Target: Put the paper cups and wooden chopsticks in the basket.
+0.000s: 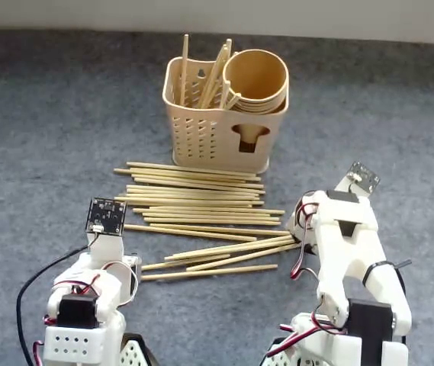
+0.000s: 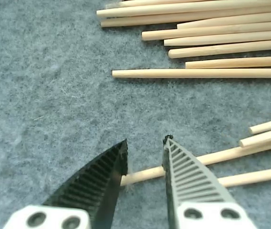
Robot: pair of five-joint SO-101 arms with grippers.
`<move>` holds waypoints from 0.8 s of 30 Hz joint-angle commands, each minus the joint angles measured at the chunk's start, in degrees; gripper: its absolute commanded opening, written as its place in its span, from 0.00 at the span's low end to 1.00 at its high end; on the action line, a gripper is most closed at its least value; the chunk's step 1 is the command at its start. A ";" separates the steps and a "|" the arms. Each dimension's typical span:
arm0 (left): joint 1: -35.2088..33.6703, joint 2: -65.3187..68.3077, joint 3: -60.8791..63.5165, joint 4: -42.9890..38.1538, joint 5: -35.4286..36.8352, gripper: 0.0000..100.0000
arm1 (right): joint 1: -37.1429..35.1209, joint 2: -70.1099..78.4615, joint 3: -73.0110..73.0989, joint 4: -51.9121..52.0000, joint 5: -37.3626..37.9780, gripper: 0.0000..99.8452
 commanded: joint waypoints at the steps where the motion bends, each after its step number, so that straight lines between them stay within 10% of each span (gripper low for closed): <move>1: -0.22 -0.22 1.19 0.26 -0.35 0.14 | 0.22 2.68 -0.31 -2.42 -0.18 0.06; 24: -0.22 -0.22 1.19 0.26 -0.35 0.14 | -7.08 2.68 -2.33 8.57 -0.53 0.05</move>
